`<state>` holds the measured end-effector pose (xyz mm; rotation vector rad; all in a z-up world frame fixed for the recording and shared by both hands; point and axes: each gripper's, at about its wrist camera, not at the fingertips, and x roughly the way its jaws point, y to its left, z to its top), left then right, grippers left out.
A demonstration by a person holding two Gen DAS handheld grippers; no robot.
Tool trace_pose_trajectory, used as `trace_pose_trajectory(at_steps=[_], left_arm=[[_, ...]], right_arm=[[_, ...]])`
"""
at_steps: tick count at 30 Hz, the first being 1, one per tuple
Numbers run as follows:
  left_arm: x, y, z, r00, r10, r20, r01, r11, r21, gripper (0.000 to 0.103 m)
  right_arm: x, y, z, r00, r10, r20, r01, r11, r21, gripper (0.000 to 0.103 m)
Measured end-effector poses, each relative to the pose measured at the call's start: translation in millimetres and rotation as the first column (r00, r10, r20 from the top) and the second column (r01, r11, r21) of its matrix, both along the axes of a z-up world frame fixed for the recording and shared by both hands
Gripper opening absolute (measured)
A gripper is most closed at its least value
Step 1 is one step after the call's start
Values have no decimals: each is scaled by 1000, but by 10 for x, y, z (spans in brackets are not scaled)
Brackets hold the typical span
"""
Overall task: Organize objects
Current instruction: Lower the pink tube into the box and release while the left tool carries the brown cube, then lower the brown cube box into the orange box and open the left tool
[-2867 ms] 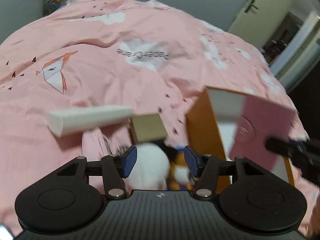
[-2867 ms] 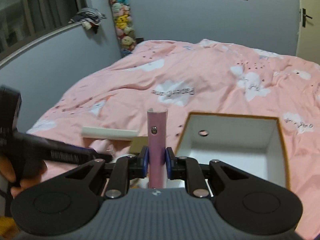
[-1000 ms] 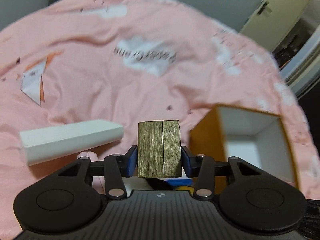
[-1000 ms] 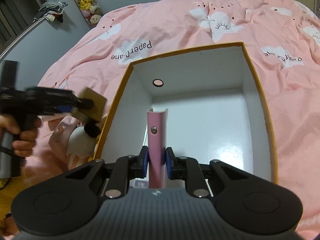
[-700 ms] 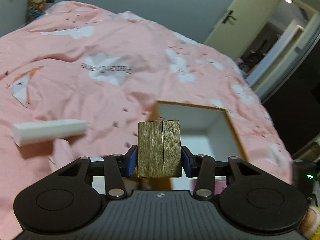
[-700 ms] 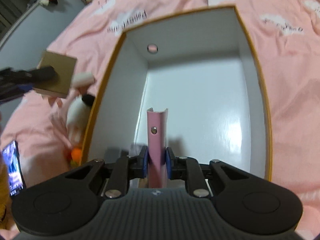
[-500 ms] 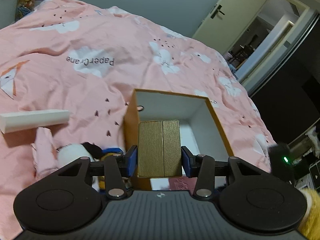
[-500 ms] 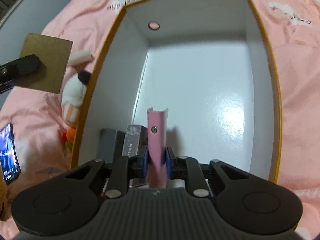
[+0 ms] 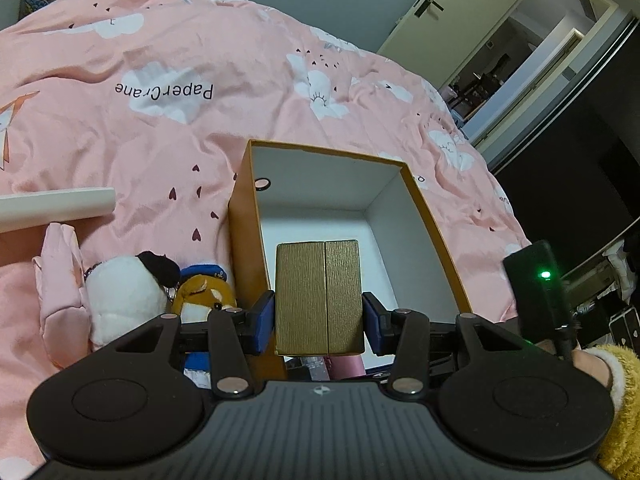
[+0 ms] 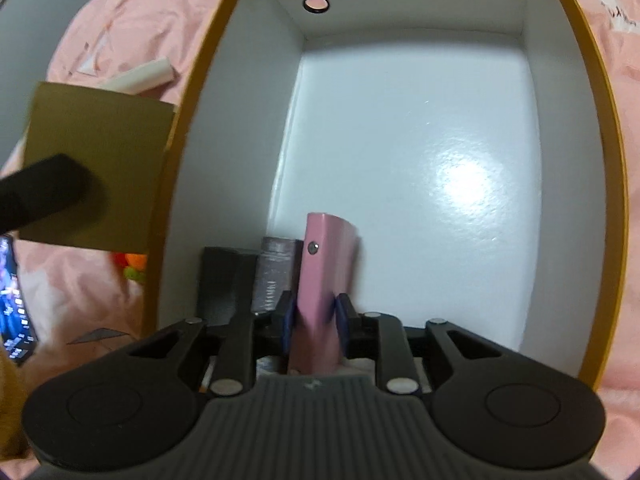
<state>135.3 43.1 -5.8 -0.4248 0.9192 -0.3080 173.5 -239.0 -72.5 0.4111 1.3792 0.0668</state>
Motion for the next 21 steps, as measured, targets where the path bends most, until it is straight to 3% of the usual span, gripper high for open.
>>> trace_pose_trajectory(at_steps=[7,9,13,21], left_arm=[[-5,2,-41,1000,-8,-8,8,1000,-16,51],[-10,-3,-44,1000,-8,-13,8,1000,-18,51],[-27,-20,-46,1000,-16,-17,16,1000,-20,51],[-15,-107,-60,999,-41,-28,40,999,-25,51]], right_arm=[[-151,-55,104,996,-56,63,52,996,66,25],[-188,-67,86,994,-82,70,75,993,93,17],[-211,-101,25,990,-119,81,108,987,123,18],[-250,-64,119,984,-130,119,119,988,96,21]])
